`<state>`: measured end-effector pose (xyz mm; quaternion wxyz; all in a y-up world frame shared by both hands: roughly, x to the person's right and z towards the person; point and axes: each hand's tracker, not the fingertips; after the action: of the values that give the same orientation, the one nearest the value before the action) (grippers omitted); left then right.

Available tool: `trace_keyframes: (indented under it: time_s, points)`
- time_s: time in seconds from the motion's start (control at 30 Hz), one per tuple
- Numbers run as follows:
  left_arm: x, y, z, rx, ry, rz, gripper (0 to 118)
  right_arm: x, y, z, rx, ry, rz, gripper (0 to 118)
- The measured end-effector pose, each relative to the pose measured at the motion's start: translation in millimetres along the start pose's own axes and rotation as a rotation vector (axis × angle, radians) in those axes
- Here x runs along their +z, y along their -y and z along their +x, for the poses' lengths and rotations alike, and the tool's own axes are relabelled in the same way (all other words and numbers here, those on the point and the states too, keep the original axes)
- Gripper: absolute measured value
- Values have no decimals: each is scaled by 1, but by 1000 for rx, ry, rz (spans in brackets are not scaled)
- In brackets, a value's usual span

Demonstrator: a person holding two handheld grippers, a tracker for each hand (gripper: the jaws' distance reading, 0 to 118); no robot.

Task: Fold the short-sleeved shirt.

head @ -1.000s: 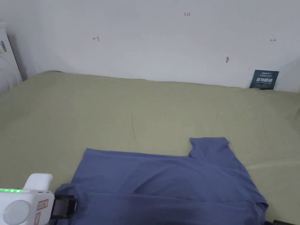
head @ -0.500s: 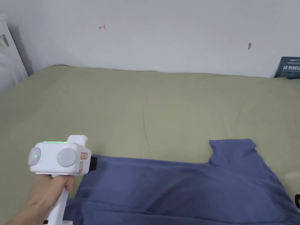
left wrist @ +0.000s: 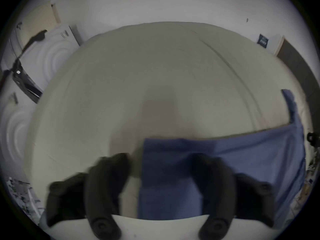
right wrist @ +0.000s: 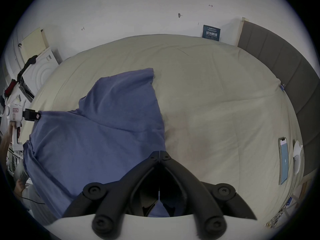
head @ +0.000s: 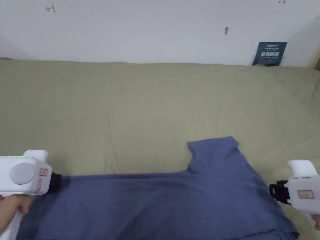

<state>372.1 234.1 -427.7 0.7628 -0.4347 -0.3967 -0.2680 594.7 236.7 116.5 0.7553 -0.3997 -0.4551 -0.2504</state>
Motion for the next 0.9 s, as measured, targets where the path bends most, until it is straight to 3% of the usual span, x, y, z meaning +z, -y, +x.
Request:
trace_keyframes:
  time_s: [0.13,0.17,0.2,0.23,0.27,0.4,0.43,0.47,0.5,0.53,0.57,0.6,0.8,0.9]
  points:
    - [-5,-1,-7,18,53,-29,0,-12,-19,5,-8,-10,-7,9]
    - [-5,-1,-8,19,51,-29,0,-21,-28,14,-6,-8,-28,35]
    - [-5,-1,-10,23,53,-29,0,-28,-33,15,-3,-16,-61,89]
    - [-11,-3,-7,25,54,-29,0,-36,-38,14,3,-36,-100,117]
    - [-11,-4,-9,24,55,-29,0,-40,-42,11,5,-21,-80,118]
    - [-12,-3,-7,-5,45,-23,0,-63,-58,4,39,-20,-130,118]
    - [-13,-4,-8,-10,45,-24,0,-63,-61,-6,46,22,-185,117]
    - [-14,-6,-9,-11,45,-26,0,-67,-62,-8,54,36,-216,102]
    - [-15,-3,-6,-13,41,-24,0,-66,-61,-10,80,34,-193,64]
    - [-15,-4,-7,-14,41,-26,0,-60,-60,-12,110,81,-181,60]
    - [-14,-5,-7,-19,40,-26,0,-59,-62,-12,101,30,-172,43]
    - [-12,-6,-9,-21,40,-25,0,-53,-62,-12,95,8,-161,2]
    - [16,10,-18,-8,56,-20,0,3,-39,-24,77,-54,-72,2]
    - [41,25,-24,-9,63,0,0,27,-34,4,13,-130,-36,2]
